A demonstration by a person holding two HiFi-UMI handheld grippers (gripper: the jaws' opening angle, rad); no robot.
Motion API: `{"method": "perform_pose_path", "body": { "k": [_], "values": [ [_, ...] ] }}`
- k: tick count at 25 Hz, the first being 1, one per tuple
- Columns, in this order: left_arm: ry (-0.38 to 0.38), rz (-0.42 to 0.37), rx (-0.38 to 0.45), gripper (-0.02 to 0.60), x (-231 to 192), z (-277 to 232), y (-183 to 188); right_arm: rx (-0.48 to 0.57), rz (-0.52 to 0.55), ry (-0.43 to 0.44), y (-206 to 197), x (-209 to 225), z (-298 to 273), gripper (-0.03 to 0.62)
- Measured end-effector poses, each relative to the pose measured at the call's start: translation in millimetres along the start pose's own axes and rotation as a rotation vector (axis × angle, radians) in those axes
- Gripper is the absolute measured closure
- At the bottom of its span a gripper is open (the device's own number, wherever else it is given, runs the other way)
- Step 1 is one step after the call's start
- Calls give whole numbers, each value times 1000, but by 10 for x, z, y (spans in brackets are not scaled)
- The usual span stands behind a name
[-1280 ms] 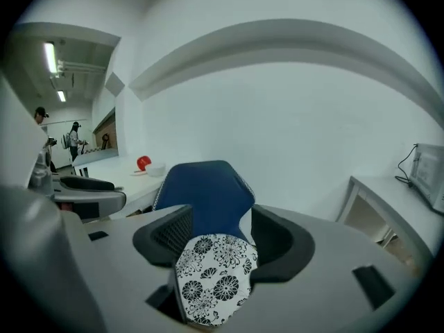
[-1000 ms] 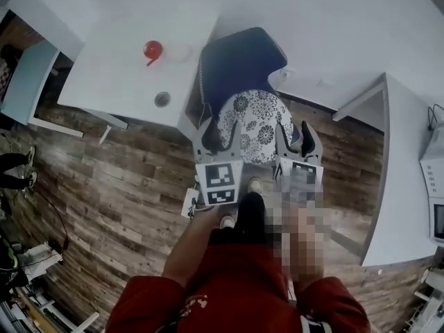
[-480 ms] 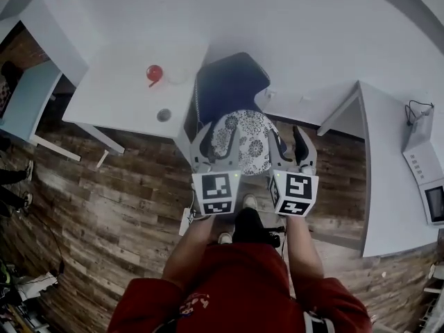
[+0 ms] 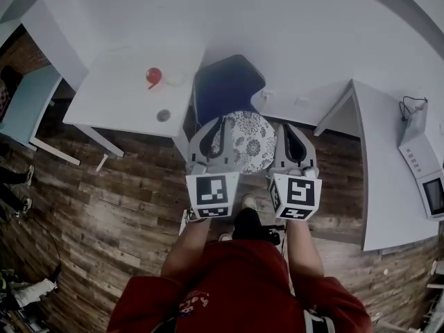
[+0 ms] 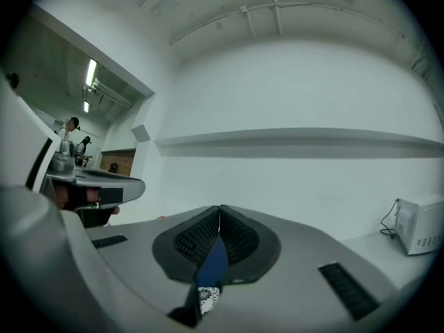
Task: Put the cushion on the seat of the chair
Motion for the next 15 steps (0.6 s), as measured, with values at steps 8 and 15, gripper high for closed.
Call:
{"method": "perform_pose_path", "body": {
  "k": [8, 15],
  "values": [
    [-9, -4, 8, 555, 36, 95, 40, 15, -15, 14, 42, -43, 54, 566],
    [-3, -1, 2, 554, 47, 86, 20, 21, -30, -2, 54, 18, 55, 566]
  ]
}}
Point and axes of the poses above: the fingertips, and each gripper's own axes: z backward along the fingers, x to its right, y out of its top, the point moved 6 cm from there along z, backward along the fingers, and after that the axes turned 14 degrees about -z, right-handed, at the moved point
